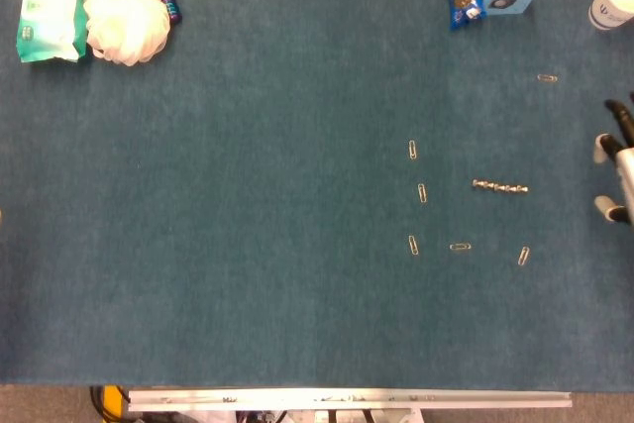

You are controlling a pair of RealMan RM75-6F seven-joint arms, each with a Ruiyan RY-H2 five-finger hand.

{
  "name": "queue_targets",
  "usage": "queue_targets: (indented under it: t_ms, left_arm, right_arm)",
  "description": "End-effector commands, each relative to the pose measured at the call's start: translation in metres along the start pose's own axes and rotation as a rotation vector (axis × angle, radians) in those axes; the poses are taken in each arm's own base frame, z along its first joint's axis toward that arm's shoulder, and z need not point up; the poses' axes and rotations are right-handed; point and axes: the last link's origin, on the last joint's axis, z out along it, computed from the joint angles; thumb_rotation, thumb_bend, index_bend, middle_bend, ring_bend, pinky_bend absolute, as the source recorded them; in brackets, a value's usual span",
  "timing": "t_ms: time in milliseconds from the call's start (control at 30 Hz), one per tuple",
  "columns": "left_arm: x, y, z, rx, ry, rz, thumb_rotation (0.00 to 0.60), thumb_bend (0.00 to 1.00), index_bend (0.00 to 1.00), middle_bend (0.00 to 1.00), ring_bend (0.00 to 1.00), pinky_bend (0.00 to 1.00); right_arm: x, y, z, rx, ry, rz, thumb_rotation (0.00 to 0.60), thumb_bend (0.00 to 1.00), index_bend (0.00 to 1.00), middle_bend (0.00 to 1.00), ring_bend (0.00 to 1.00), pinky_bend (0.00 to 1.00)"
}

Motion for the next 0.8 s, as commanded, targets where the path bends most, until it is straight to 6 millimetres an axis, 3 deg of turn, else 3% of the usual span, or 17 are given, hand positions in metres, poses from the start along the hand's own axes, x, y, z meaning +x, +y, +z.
queue_targets:
  t_ms: [33, 400, 800]
  left_arm:
    - [0.003, 0.0, -0.001, -0.002, 0.011, -0.007, 0.6, 0.19, 0.48, 0.36, 0.25, 0.41]
    - [0.007, 0.001, -0.004, -0.011, 0.011, -0.024, 0.6, 0.19, 0.49, 0.37, 0.25, 0.42]
    - [0.006, 0.0, -0.004, -0.009, -0.001, -0.025, 0.6, 0.19, 0.49, 0.37, 0.25, 0.42]
  right_arm:
    - [-0.007, -0.017, 0.006, 0.001, -0.029, -0.006, 0.6, 0.09, 0.5, 0.14, 0.02, 0.2]
    - [-0.03, -0.046, 0.013, -0.091, -0.06, -0.009, 0.6, 0.13, 0.5, 0.13, 0.0, 0.18]
    - [-0.041, -0.062, 0.022, -0.135, -0.13, -0.003, 0.6, 0.22, 0.5, 0.13, 0.0, 0.18]
